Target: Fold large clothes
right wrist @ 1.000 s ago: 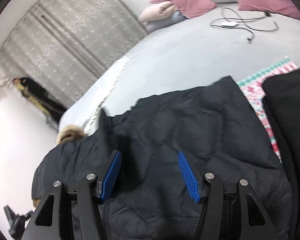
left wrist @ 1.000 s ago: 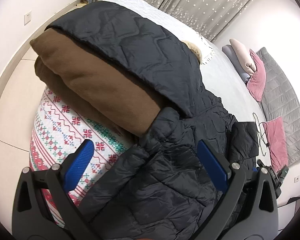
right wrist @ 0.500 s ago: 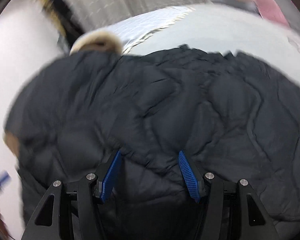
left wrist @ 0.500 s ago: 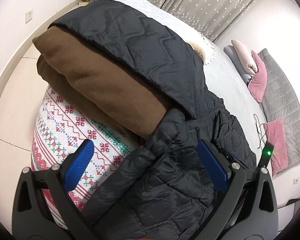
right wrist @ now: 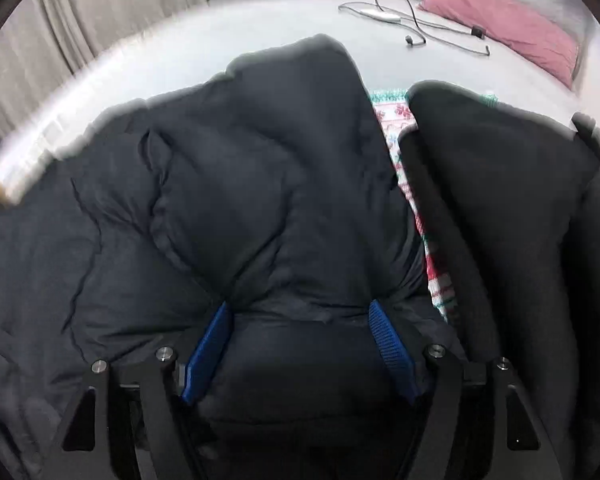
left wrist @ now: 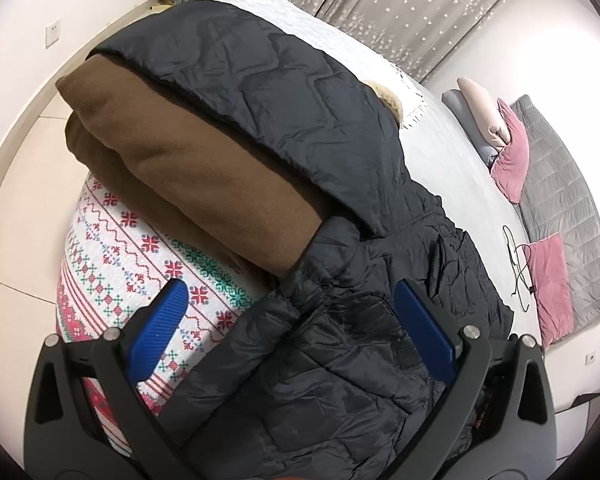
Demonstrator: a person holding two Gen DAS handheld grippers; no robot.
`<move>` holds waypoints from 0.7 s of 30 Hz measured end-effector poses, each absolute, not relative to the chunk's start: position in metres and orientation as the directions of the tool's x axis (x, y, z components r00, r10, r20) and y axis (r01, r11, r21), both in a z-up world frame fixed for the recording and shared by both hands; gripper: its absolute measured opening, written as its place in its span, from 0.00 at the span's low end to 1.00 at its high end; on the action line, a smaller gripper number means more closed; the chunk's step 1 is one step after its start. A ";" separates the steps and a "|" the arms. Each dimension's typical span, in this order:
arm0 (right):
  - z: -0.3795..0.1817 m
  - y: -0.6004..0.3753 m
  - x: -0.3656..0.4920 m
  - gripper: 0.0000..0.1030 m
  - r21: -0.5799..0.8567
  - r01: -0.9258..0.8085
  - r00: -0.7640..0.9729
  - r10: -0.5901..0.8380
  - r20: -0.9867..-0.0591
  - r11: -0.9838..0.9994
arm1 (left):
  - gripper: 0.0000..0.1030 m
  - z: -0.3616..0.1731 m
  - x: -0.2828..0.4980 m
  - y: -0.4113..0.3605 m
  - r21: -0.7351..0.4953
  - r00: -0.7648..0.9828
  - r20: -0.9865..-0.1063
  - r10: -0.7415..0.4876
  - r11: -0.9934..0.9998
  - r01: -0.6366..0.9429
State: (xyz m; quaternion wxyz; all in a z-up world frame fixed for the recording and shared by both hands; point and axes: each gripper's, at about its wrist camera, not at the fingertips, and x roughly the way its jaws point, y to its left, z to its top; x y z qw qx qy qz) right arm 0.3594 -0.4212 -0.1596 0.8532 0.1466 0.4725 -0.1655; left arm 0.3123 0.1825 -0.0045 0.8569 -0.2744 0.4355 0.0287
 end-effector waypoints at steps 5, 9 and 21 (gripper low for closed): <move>-0.121 -0.386 0.347 0.71 0.114 0.337 0.549 -0.097 -0.830 0.934 | 0.99 -0.004 0.312 0.201 -0.458 0.635 -0.754 -0.169 0.828 -0.323; -0.095 -0.345 0.308 0.71 0.135 0.266 0.549 -0.035 -0.835 0.955 | 0.99 0.000 0.308 0.226 -0.470 0.664 -0.737 -0.126 0.802 -0.368; -0.097 -0.308 0.220 0.74 0.290 0.158 0.605 0.139 -0.784 0.944 | 0.98 0.007 0.307 0.326 -0.700 0.785 -0.603 -0.138 0.564 -0.439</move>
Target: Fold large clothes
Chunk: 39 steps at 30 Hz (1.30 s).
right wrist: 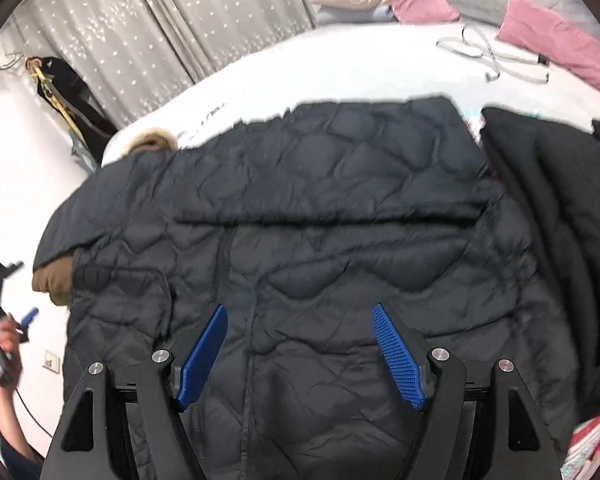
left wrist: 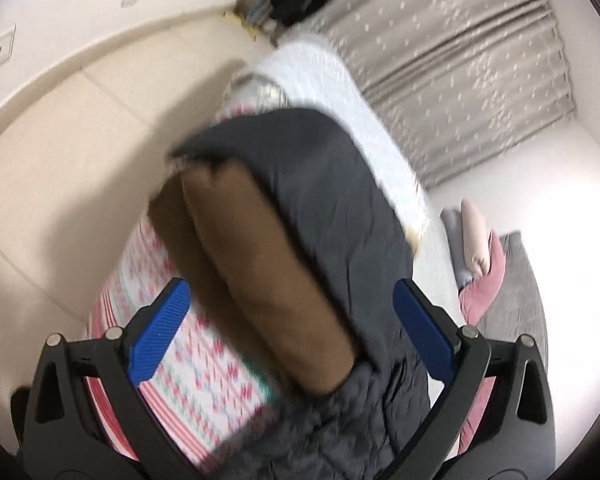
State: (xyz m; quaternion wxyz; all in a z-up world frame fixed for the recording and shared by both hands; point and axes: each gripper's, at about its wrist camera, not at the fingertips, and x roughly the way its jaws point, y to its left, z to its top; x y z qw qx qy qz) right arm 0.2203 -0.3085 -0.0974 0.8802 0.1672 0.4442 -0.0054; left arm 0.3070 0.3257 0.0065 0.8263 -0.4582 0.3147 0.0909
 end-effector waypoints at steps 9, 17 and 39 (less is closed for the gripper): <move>-0.093 -0.317 0.212 0.74 0.354 0.180 0.652 0.159 -0.742 0.918 | 0.84 -0.009 0.372 0.333 -0.630 0.724 -0.686 -0.068 0.553 -0.545; -0.091 -0.320 0.212 0.74 0.384 0.174 0.662 0.181 -0.728 0.907 | 0.42 -0.001 0.369 0.329 -0.470 0.575 -0.816 0.052 0.518 -0.715; -0.087 -0.318 0.210 0.74 0.403 0.159 0.675 0.199 -0.710 0.901 | 0.07 0.039 0.384 0.293 -0.628 0.834 -0.549 0.057 0.629 -0.457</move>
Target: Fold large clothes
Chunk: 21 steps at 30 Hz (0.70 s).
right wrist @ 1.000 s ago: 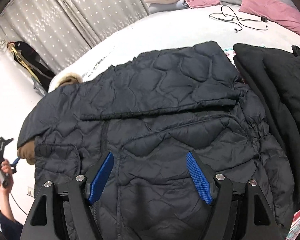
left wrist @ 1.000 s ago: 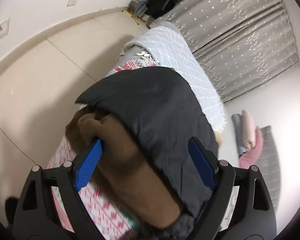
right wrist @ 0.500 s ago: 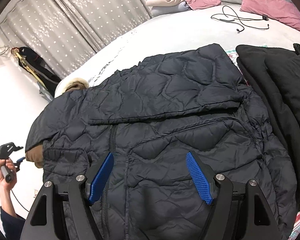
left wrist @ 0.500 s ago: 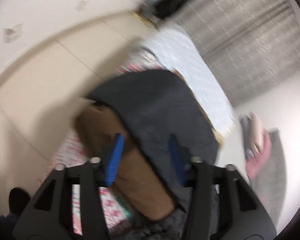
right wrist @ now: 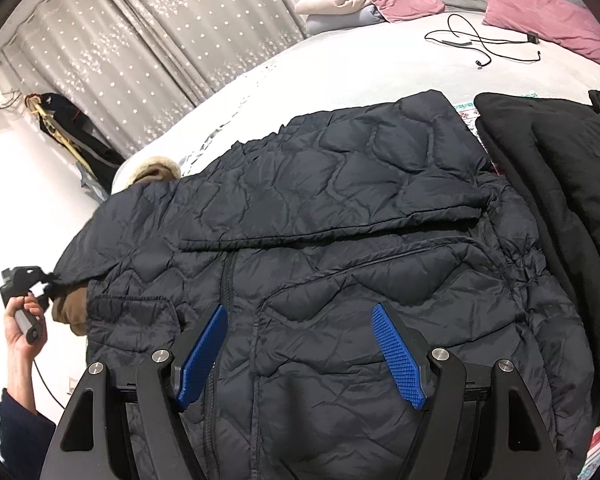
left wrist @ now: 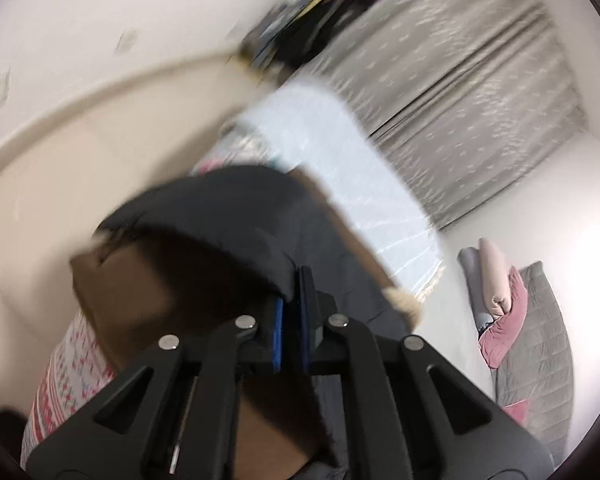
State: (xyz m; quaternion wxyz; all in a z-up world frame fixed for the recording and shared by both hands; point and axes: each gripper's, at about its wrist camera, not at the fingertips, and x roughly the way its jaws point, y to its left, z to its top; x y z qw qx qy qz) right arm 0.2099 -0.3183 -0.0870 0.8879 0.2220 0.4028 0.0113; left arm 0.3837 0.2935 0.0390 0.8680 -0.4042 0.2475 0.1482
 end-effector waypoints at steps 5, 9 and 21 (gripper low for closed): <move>-0.086 -0.330 0.209 0.74 0.428 0.181 0.687 0.197 -0.699 0.885 | 0.07 0.095 0.386 0.222 -0.479 0.905 -0.416 0.085 0.826 -0.298; -0.087 -0.338 0.209 0.74 0.441 0.200 0.688 0.195 -0.699 0.875 | 0.07 0.128 0.376 0.136 -0.353 0.947 -0.319 -0.034 0.932 -0.086; -0.082 -0.363 0.200 0.74 0.490 0.233 0.706 0.200 -0.679 0.840 | 0.64 -0.013 0.347 -0.119 0.179 0.619 -0.735 -0.277 0.801 0.572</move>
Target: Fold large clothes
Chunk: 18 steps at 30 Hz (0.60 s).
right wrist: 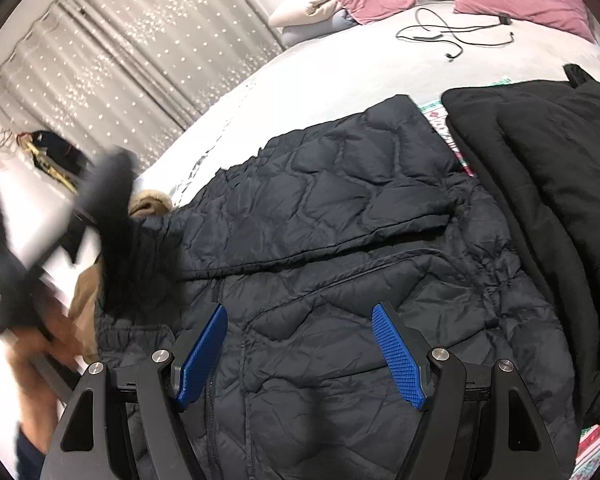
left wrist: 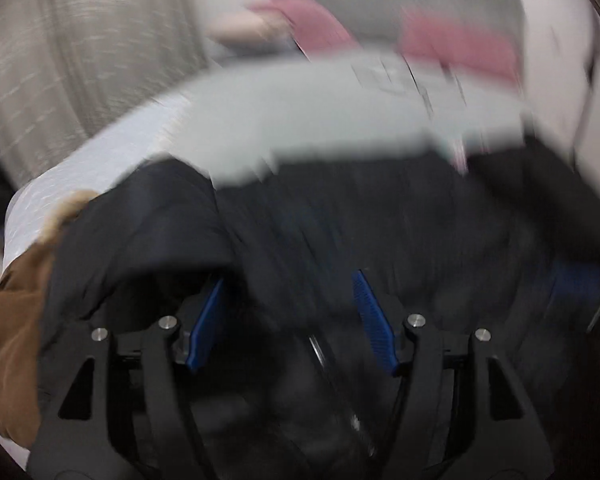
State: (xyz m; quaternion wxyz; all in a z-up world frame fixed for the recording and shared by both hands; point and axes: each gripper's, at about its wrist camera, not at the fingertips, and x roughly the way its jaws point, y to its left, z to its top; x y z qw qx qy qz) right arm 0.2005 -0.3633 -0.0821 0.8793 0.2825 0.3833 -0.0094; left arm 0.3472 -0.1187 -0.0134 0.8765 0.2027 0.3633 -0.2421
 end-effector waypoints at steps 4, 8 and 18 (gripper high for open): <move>-0.080 -0.381 0.196 0.74 0.525 0.257 0.718 0.203 -0.666 0.811 | 0.64 -0.024 0.337 -0.123 0.163 0.588 -0.757 -0.285 0.789 0.592; -0.077 -0.391 0.193 0.74 0.531 0.271 0.726 0.191 -0.660 0.803 | 0.70 -0.001 0.357 -0.105 0.012 0.574 -0.736 -0.359 0.841 0.541; -0.078 -0.395 0.195 0.74 0.544 0.281 0.725 0.196 -0.660 0.791 | 0.78 -0.043 0.418 -0.101 -0.277 0.489 -0.786 -0.379 0.922 0.271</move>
